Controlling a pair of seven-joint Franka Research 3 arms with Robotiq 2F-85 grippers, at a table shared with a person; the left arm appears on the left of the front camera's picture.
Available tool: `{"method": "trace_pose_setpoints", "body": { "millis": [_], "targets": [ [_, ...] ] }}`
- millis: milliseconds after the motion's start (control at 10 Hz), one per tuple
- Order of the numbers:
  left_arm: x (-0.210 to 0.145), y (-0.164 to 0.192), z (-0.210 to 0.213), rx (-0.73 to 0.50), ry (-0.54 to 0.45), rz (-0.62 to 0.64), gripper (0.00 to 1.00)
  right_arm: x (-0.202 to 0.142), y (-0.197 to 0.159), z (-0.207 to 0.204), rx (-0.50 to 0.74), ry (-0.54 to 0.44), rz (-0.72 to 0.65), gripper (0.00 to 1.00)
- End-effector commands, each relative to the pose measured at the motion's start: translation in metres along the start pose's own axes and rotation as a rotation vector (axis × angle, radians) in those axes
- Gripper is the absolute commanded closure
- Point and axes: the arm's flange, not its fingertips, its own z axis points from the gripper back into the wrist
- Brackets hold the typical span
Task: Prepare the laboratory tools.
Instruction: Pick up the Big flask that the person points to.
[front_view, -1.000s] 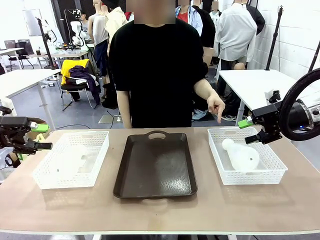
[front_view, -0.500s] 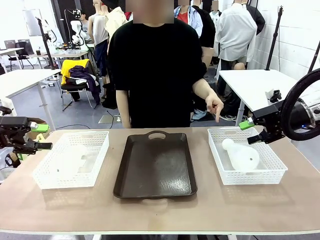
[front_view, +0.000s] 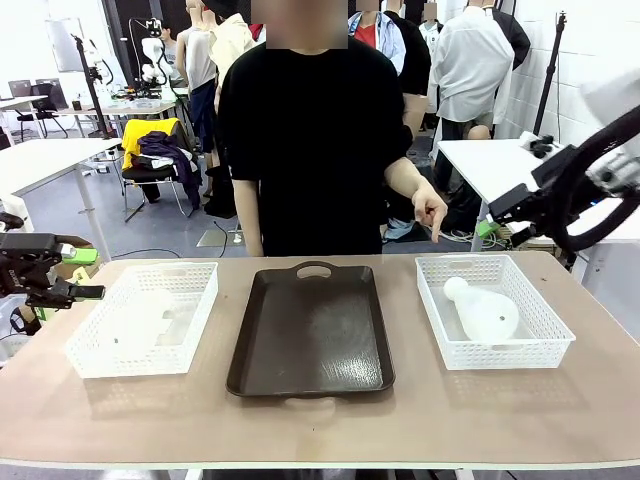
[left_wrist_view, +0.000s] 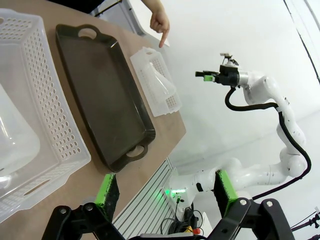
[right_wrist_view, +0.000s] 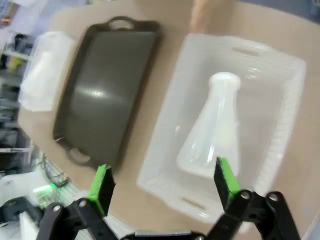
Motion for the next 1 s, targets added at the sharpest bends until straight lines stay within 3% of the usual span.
{"method": "trace_pose_setpoints", "body": {
  "millis": [0, 400, 900],
  "targets": [
    [0.0, -0.001, 0.0, -0.014, -0.011, 0.004, 0.0, 0.026, 0.013, -0.038, -0.227, 0.098, 0.028, 0.0],
    [0.0, -0.001, 0.0, -0.014, -0.011, 0.004, 0.0, 0.045, 0.035, -0.103, -0.49, 0.2, 0.113, 0.0],
    [0.0, -0.001, 0.0, -0.014, -0.011, 0.004, 0.0, 0.06, 0.007, -0.148, -0.455, 0.348, 0.05, 0.0]
  ]
}}
